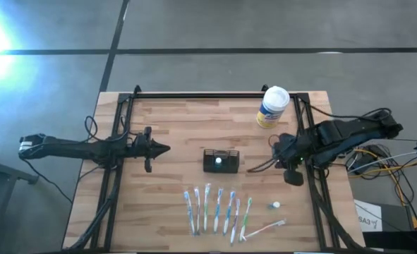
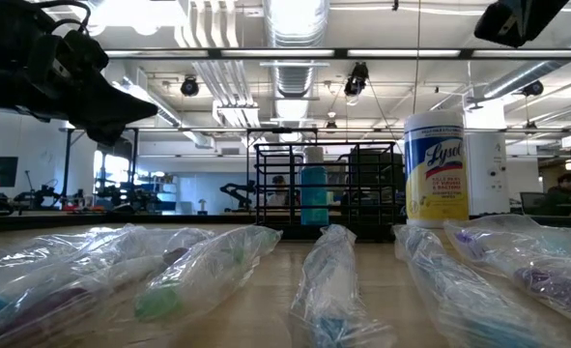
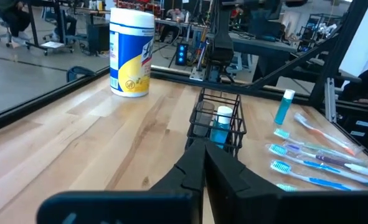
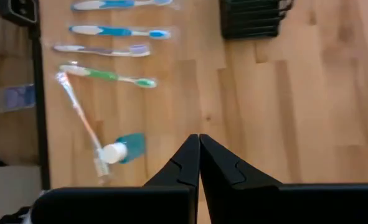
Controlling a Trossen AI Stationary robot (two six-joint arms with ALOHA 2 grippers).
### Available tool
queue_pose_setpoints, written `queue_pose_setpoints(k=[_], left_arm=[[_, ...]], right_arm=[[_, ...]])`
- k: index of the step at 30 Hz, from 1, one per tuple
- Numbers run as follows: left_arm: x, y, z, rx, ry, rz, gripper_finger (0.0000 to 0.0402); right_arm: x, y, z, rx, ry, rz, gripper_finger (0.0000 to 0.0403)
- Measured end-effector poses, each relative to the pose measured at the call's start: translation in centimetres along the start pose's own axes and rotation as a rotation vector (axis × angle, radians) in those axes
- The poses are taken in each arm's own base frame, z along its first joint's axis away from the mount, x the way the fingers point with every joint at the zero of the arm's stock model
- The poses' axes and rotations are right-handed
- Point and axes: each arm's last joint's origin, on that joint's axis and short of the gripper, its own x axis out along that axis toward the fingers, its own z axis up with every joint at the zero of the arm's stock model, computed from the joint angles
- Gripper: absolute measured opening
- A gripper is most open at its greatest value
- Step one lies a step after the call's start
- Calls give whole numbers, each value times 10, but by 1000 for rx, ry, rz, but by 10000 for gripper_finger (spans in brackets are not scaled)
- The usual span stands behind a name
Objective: Pick & Place toothbrushing station
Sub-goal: Put the blue mouthwash into the wire organizer
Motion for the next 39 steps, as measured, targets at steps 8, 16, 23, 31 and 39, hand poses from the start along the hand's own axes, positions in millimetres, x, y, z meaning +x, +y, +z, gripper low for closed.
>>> queue_pose_setpoints(k=[8, 16, 23, 31, 39], left_arm=[[0, 0, 0, 1, 3, -2, 9], [0, 1, -6, -23, 66, 7, 20], [0, 1, -7, -22, 74, 7, 14], [0, 1, -7, -21, 73, 7, 12], [0, 1, -7, -29, 73, 7, 17]], right_arm=[[19, 40, -12, 38, 3, -30, 8], [42, 81, -26, 24, 35, 24, 23], [68, 99, -32, -2, 105, -23, 101], [91, 105, -33, -71, 165, -78, 185], [102, 107, -33, -13, 192, -111, 208]])
